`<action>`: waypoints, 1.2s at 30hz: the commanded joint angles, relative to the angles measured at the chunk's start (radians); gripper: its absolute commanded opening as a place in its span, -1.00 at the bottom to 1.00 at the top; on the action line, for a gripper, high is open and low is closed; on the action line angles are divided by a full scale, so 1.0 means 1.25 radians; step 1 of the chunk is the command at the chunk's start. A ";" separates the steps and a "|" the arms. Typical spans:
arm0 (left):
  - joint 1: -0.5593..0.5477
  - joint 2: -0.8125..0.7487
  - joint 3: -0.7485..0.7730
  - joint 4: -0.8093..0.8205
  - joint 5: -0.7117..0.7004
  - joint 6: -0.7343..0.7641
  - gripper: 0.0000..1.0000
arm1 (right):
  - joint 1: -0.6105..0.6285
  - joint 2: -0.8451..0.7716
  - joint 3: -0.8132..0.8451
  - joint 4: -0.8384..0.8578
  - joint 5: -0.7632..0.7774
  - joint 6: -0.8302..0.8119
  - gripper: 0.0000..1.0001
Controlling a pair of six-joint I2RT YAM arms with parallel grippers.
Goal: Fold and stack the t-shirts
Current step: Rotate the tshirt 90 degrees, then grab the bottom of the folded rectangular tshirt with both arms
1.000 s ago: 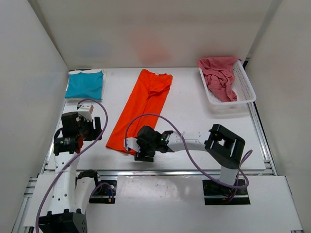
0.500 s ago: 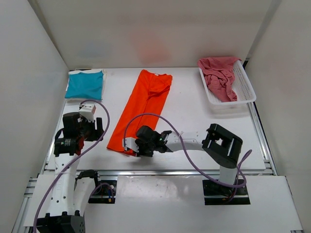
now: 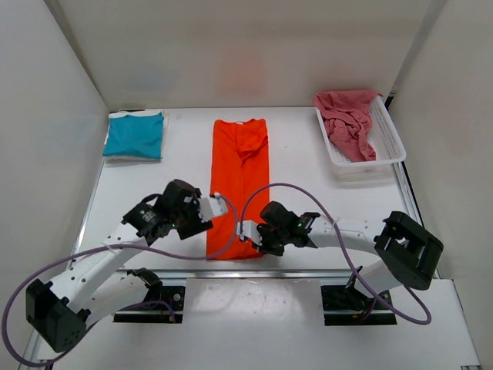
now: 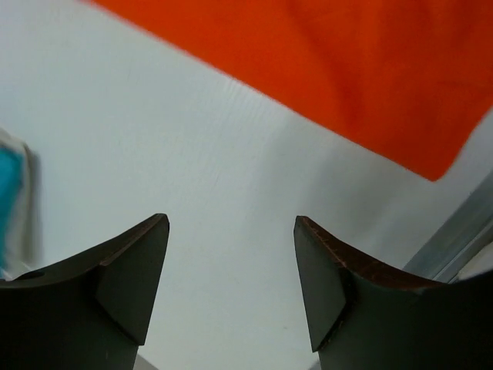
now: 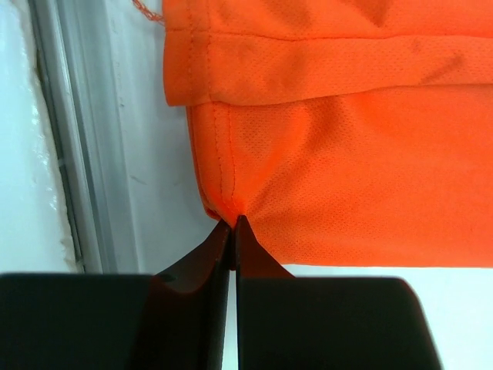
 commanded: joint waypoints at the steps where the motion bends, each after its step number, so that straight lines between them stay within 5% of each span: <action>1: -0.119 -0.013 -0.034 0.008 -0.049 0.230 0.54 | 0.008 0.002 0.011 0.006 -0.031 -0.005 -0.93; 3: -0.129 0.007 -0.028 -0.008 0.039 0.264 0.54 | 0.004 0.011 0.022 0.019 -0.030 0.004 -0.93; 16: -0.253 -0.050 -0.247 0.152 0.171 0.470 0.49 | -0.057 0.062 0.054 0.016 -0.049 0.028 -0.93; 30: -0.277 -0.042 -0.353 0.198 0.169 0.612 0.37 | -0.058 0.088 0.067 0.013 -0.043 0.032 -0.93; 36: -0.288 0.045 -0.360 0.311 0.120 0.564 0.05 | -0.050 0.089 0.073 0.001 -0.050 0.032 -0.93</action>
